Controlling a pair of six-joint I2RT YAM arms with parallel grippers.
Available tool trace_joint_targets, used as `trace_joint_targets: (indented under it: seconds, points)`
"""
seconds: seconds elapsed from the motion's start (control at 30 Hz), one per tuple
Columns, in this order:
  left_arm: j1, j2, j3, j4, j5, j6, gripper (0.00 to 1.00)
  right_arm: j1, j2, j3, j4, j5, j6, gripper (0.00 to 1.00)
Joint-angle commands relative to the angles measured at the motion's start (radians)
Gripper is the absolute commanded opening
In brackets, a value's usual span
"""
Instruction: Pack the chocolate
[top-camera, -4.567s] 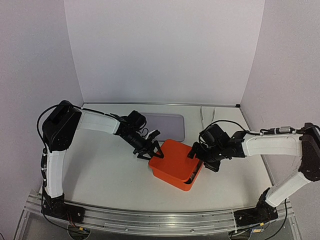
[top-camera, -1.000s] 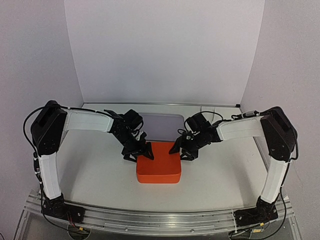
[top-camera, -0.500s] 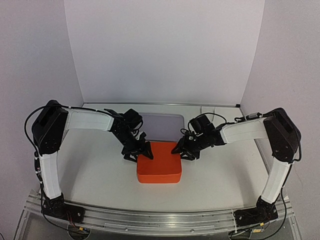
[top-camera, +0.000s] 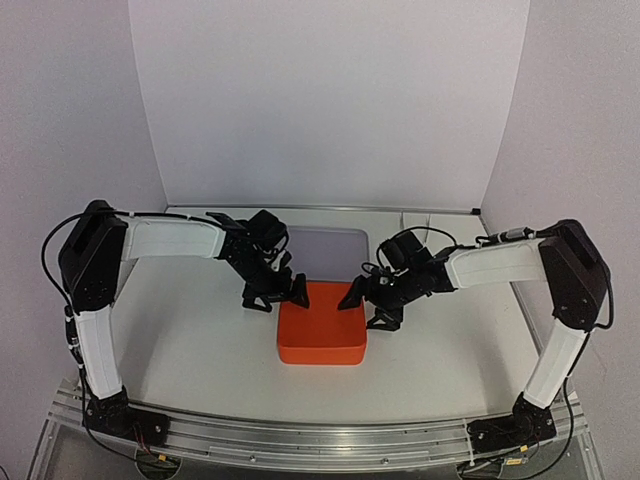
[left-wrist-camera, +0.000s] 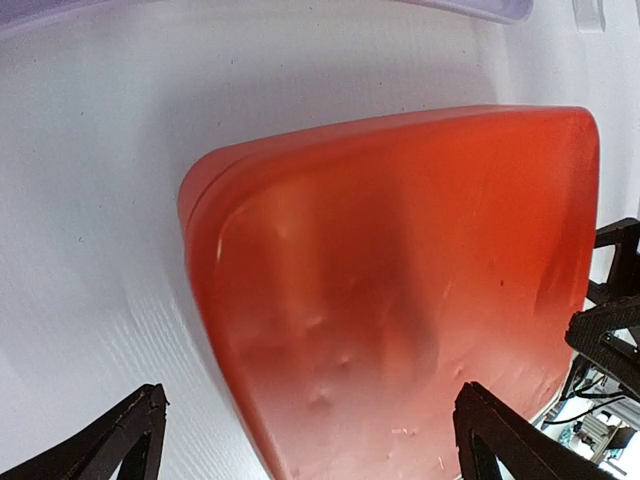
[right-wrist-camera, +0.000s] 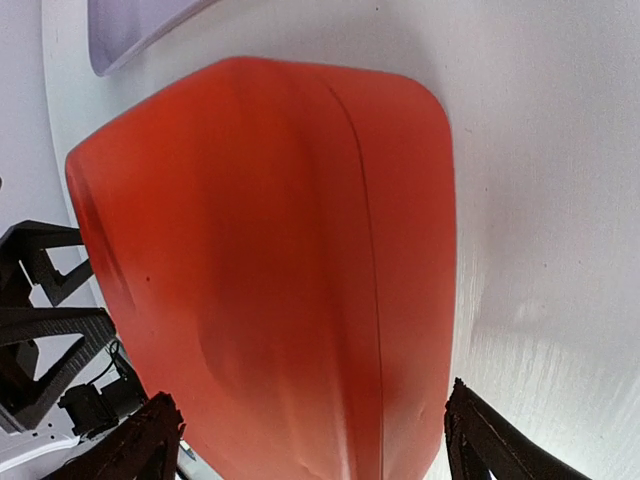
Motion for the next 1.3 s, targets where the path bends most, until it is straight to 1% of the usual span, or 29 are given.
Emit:
trace_joint_targets:
  seconds: [0.0, 0.17, 0.23, 0.33, 0.43, 0.6, 0.73, 0.83, 1.03, 1.27]
  points:
    - [0.004, -0.138, -0.075, 0.037, 0.022, -0.009, 1.00, 0.010, -0.072, -0.044, -0.025, -0.058, 0.018, 0.88]
    - [0.004, -0.178, -0.177, 0.108, 0.109, -0.028, 1.00, 0.035, -0.095, -0.077, -0.030, -0.083, 0.032, 0.89]
    - [0.004, -0.181, -0.211, 0.144, 0.137, -0.039, 0.98, 0.042, -0.095, -0.088, -0.030, -0.088, 0.039, 0.89]
    - [0.004, -0.172, -0.243, 0.194, 0.166, -0.053, 0.94, 0.056, -0.089, -0.102, -0.029, -0.085, 0.048, 0.89]
    - [0.004, -0.155, -0.251, 0.222, 0.173, -0.061, 0.87, 0.062, -0.093, -0.116, -0.030, -0.074, 0.048, 0.87]
    - [0.004, -0.124, -0.269, 0.252, 0.191, -0.082, 0.77, 0.062, -0.097, -0.142, -0.029, -0.061, 0.047, 0.81]
    - [0.004, -0.100, -0.278, 0.242, 0.189, -0.090, 0.70, 0.063, -0.082, -0.166, -0.015, -0.060, 0.072, 0.76]
    - [0.003, -0.083, -0.292, 0.240, 0.198, -0.099, 0.66, 0.062, -0.090, -0.192, -0.007, -0.036, 0.085, 0.69]
    - [0.003, -0.048, -0.321, 0.237, 0.219, -0.118, 0.61, 0.062, -0.086, -0.242, 0.049, -0.041, 0.119, 0.55]
    - [0.002, -0.020, -0.349, 0.226, 0.226, -0.135, 0.60, 0.075, -0.039, -0.344, 0.156, -0.041, 0.116, 0.51]
